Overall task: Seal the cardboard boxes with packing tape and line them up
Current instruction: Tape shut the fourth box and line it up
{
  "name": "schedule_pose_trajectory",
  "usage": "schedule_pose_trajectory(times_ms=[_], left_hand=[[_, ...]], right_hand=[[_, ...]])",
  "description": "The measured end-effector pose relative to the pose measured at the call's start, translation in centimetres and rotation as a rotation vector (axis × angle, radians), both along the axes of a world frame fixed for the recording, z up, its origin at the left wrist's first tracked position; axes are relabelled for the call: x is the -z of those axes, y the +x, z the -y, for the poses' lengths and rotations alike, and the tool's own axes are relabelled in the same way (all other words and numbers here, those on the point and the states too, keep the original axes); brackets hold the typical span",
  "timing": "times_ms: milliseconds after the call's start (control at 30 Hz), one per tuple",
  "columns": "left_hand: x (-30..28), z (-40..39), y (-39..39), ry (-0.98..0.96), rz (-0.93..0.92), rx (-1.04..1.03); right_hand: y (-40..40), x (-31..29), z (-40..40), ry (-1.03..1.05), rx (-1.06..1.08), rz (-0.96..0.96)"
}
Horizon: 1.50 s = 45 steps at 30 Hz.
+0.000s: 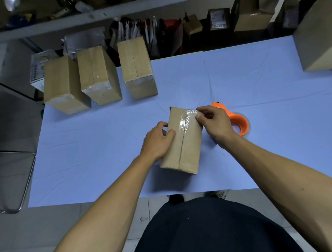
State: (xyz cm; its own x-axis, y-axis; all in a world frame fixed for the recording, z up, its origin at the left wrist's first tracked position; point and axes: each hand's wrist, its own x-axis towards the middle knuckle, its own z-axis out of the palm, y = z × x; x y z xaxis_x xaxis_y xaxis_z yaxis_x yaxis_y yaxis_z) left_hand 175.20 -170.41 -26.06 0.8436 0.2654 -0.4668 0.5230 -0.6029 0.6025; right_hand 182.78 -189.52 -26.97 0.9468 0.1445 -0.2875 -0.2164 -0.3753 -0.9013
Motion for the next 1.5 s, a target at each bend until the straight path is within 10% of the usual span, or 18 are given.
schedule_pose_trajectory(times_ms=[400,700,1200,1500], left_hand=[[1.2,1.9,1.8,-0.507,0.005,-0.410],[1.5,3.0,1.6,-0.518,0.060,-0.484],[1.4,4.3,1.7,-0.524,0.157,-0.589],[-3.4,2.9,6.2,-0.198,0.276,-0.438]], right_hand=[[-0.2,0.3,-0.5,0.048,-0.003,-0.046],[-0.4,1.4,3.4,-0.686,-0.082,0.059],[2.1,-1.9,4.4,-0.388,0.210,0.017],[4.0,-7.8,4.6,-0.554,-0.186,0.368]])
